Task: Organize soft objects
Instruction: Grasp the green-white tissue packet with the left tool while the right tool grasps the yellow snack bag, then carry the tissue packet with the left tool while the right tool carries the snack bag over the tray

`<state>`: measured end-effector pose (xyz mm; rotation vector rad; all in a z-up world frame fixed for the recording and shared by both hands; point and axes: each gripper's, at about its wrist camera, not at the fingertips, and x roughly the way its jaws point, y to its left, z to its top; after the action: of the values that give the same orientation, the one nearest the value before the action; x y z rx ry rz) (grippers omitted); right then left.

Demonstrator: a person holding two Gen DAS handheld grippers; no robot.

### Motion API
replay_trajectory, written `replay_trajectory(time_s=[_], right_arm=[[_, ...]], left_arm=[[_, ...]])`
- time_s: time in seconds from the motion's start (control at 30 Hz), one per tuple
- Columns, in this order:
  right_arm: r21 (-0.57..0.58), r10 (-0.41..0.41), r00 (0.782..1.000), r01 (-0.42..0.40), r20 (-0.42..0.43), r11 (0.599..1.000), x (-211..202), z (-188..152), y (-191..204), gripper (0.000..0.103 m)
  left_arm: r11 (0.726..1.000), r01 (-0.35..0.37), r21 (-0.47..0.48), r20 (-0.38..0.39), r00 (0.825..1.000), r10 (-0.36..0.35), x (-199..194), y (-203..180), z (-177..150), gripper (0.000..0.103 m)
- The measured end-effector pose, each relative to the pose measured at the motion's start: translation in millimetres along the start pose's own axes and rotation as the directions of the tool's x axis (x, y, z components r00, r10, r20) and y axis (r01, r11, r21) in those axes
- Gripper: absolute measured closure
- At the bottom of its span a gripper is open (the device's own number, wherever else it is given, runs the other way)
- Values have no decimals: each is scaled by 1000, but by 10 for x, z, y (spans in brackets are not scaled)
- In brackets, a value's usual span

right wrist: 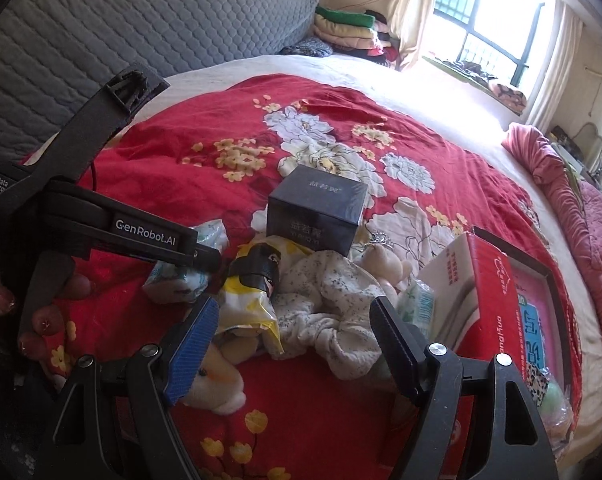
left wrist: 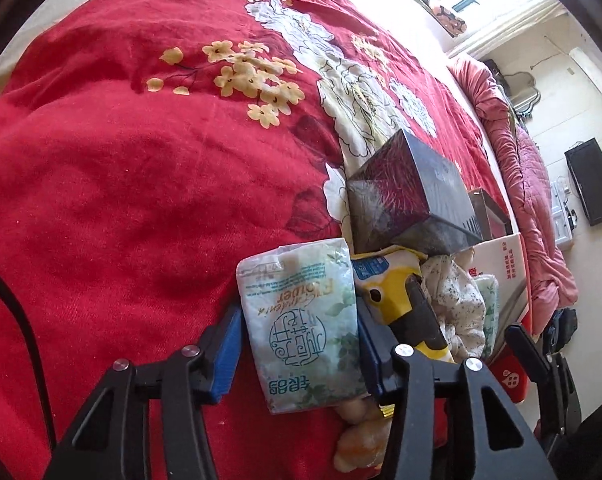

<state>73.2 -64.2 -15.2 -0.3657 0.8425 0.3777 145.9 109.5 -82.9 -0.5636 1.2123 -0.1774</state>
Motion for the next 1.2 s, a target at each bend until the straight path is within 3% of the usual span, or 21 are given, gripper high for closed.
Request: replay_trajectory(time_s=[0.33,0.43,0.5,0.53,0.9,1.2], right_arm=[[-27,-11,995,8,-95,1000,532,222,247,24],[-33,-11,993,7,-122,999,643,223,295,40],[-30,-4,988,-1,-155,1000,724,201,311,60],[-24,-1,987,-3,-159,1000,747,188,306,60],[139,150,988,-143,-35,980,422,149,-5,65],[169,143,987,-155,77,973,-71,194,-234,65]], left_arm=[[1000,-16,-3,61,998,16,-157,162,87,52],[1000,-10,0,58,998,10,-145,161,93,52],[1000,-4,14,60,998,3,-169,145,62,52],[1000,0,19,62,998,-1,-173,134,56,52],[997,6,74,113,994,-15,-362,-20,-49,52],[989,-31,146,160,987,7,-542,-300,-227,52]])
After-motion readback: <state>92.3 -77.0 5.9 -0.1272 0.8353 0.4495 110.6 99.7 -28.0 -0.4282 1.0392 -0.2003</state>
